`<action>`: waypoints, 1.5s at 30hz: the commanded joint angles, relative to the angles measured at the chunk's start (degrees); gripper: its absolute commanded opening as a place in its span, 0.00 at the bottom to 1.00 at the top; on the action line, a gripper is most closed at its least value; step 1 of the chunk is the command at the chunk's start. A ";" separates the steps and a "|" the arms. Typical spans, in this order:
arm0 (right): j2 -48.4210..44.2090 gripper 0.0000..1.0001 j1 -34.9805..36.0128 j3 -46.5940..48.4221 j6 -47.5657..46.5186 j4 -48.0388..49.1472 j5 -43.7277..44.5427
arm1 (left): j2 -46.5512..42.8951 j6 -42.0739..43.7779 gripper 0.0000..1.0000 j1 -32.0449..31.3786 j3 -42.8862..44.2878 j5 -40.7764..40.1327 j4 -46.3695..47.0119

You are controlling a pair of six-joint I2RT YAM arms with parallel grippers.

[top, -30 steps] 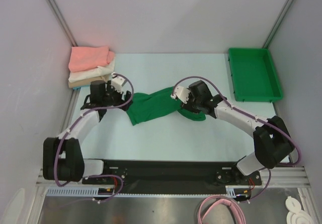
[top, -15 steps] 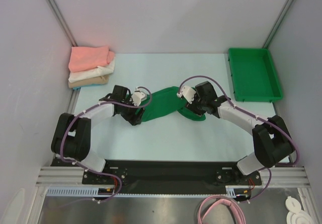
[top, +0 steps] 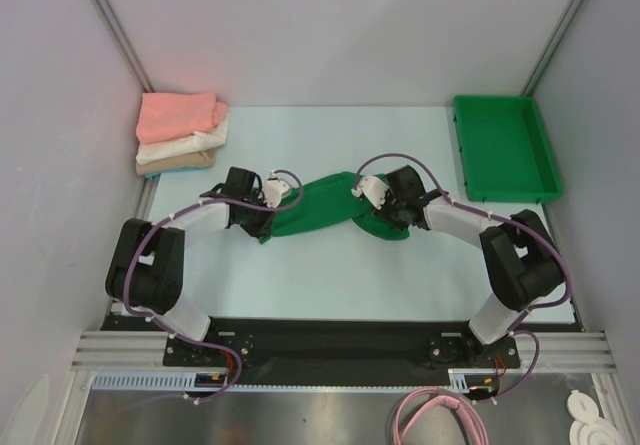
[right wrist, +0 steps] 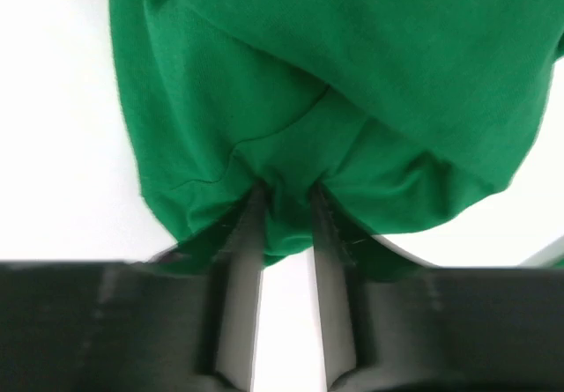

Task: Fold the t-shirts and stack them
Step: Flatten the tshirt out

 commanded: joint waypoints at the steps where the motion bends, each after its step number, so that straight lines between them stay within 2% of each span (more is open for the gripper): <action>1: 0.07 0.22 -0.57 1.39 0.41 0.59 0.95 | -4.79 0.71 0.00 -0.18 -0.84 -0.34 2.43; 3: -1.06 0.03 -0.83 1.66 0.58 -0.54 0.77 | -8.12 0.89 0.00 -0.18 -1.28 -1.39 3.04; 4: -2.20 0.00 -1.00 1.75 0.58 -0.99 0.95 | -9.53 1.15 0.00 -0.09 -1.81 -2.00 3.57; 6: -7.11 0.00 -1.09 1.40 0.76 -1.69 1.21 | -13.39 1.85 0.00 -0.09 -2.51 -3.94 4.27; 11: -22.22 0.00 -0.83 0.26 0.23 -3.45 1.21 | -30.70 4.40 0.00 -0.18 -4.19 -7.19 4.19; 15: -38.81 0.00 -0.48 0.17 -1.00 -7.57 -1.58 | -42.74 5.89 0.00 -0.18 -4.01 -9.03 1.83; 18: -47.00 0.02 -0.65 0.95 -0.65 -10.99 -3.97 | -50.31 5.72 0.00 -0.18 -2.70 -9.83 0.24; 20: -47.22 0.02 -2.40 2.80 0.40 -13.81 -6.25 | -53.12 5.55 0.00 -0.09 -2.17 -11.58 0.84; 23: -46.60 0.03 -4.52 -0.08 -1.79 -10.84 -5.47 | -51.12 6.51 0.00 -0.18 -1.64 -16.06 3.83; 24: -46.08 0.04 -4.87 -1.58 -3.79 -6.48 -4.77 | -47.90 7.47 0.00 -0.18 -1.46 -16.59 4.79; 27: -39.68 0.04 -8.90 -3.26 -4.43 -0.75 -6.42 | -42.44 8.88 0.00 -0.18 -2.07 -17.04 7.43; 30: -29.31 0.05 -14.53 -0.80 -2.68 4.52 -11.26 | -34.35 11.07 0.01 -0.09 -4.09 -20.19 17.23; 31: -26.76 0.07 -15.76 -0.02 -1.97 6.29 -12.83 | -28.59 11.87 0.00 -0.09 -4.45 -21.85 20.15; 32: -20.38 0.11 -18.12 2.08 -1.36 7.87 -13.37 | -25.48 12.57 0.01 -0.09 -4.19 -23.78 23.66; 33: -17.54 0.22 -18.67 4.28 -1.00 8.76 -13.12 | -22.32 13.36 0.17 0.00 -3.49 -29.98 29.62; 34: -14.72 0.25 -19.11 6.21 0.31 8.76 -11.29 | -16.02 13.45 0.36 0.00 -1.40 -33.52 32.46; 35: -13.22 0.27 -19.63 7.97 0.84 8.50 -10.40 | -14.05 13.46 0.51 0.00 -0.16 -36.69 34.49; 36: -13.03 0.29 -20.07 9.47 1.46 8.94 -10.13 | -12.81 13.11 0.62 0.08 0.55 -41.07 37.55; 37: -14.50 0.32 -20.51 8.70 2.07 10.07 -11.00 | -12.97 12.41 0.69 0.00 -0.14 -41.90 39.06; 38: -16.35 0.44 -22.08 7.04 3.99 11.65 -12.57 | -15.93 11.18 0.76 0.00 -1.28 -41.56 40.21; 39: -21.24 0.99 -22.71 2.41 5.32 16.54 -15.46 | -17.88 8.82 0.86 0.00 -2.77 -39.12 40.57; 41: -25.66 1.00 -23.77 -2.27 4.90 18.52 -19.68 | -24.44 6.09 0.90 0.00 -6.99 -34.99 39.00; 43: -29.61 1.00 -23.77 -5.09 4.10 15.19 -24.52 | -28.07 1.87 0.93 0.09 -9.36 -28.86 34.53; 45: -30.86 1.00 -23.77 -5.63 7.25 9.67 -30.48 | -31.58 -1.38 0.94 0.09 -10.42 -23.40 30.23</action>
